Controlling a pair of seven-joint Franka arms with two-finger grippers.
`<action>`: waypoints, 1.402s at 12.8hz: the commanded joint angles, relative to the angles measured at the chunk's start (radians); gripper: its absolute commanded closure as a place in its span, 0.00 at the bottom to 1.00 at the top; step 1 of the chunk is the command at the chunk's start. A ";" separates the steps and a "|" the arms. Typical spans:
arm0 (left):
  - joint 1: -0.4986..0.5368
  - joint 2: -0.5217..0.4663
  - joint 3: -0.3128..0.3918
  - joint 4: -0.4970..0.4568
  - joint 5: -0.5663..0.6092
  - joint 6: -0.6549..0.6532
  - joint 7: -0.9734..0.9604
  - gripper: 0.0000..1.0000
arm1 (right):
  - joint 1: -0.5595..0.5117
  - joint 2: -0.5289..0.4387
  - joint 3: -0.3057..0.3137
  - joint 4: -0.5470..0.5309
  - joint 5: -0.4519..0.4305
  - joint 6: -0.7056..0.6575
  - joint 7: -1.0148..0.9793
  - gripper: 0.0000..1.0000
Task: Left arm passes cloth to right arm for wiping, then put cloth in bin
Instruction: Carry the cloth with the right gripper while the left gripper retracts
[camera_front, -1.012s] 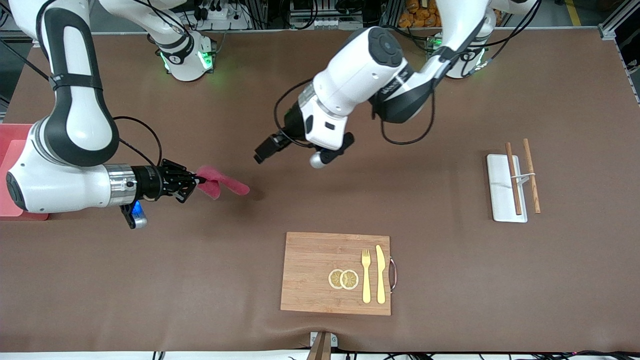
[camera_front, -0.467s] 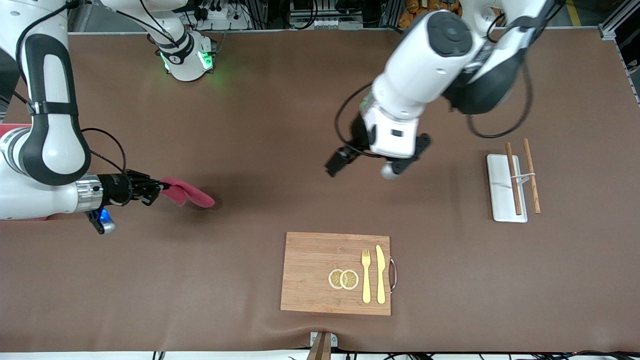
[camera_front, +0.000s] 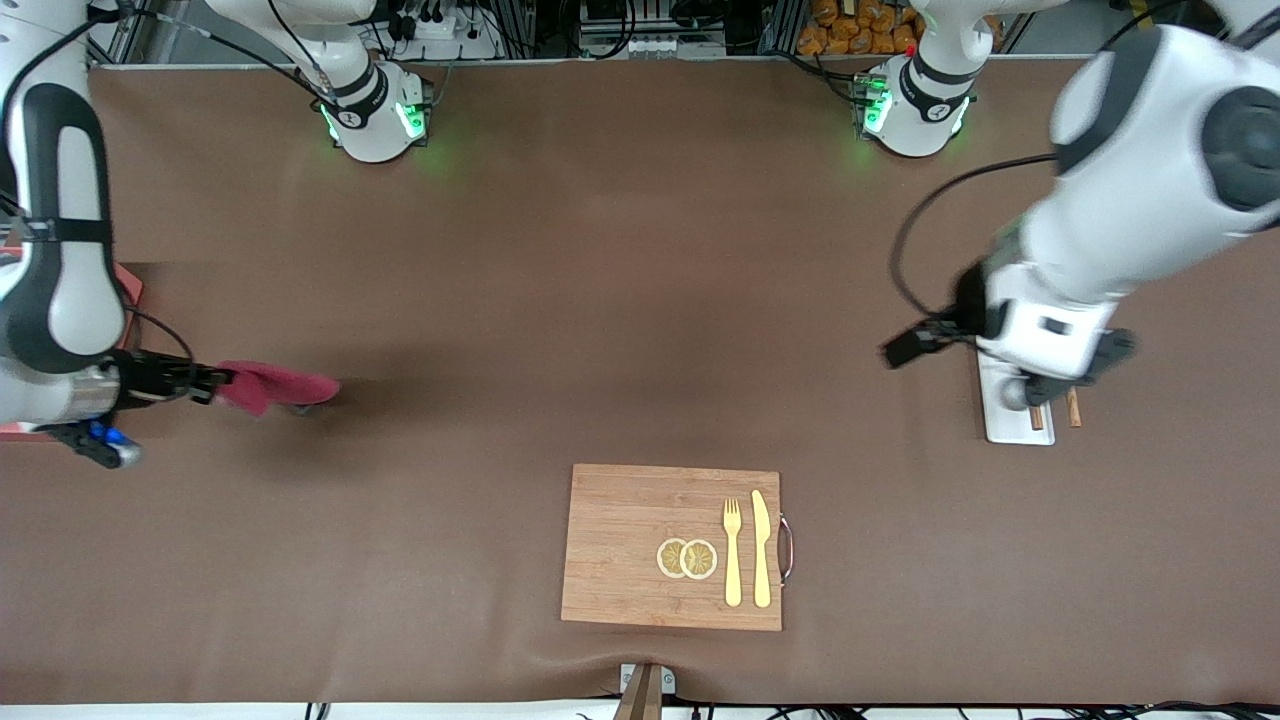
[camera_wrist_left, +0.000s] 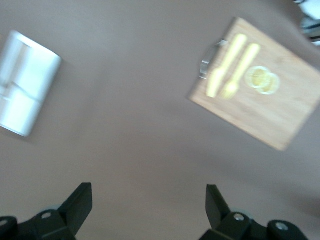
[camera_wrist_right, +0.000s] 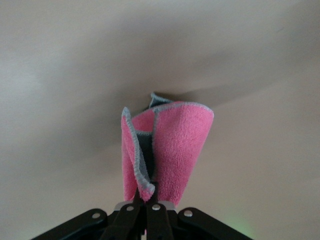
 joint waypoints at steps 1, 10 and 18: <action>0.094 -0.074 -0.011 -0.068 0.068 -0.057 0.168 0.00 | -0.090 -0.004 0.018 0.036 -0.090 -0.007 -0.160 1.00; 0.240 -0.215 0.006 -0.269 0.069 -0.023 0.436 0.00 | -0.106 -0.006 0.022 0.036 -0.193 0.096 -0.245 1.00; 0.239 -0.258 0.006 -0.300 0.074 -0.022 0.469 0.00 | 0.191 -0.018 0.024 -0.002 -0.054 0.067 0.319 1.00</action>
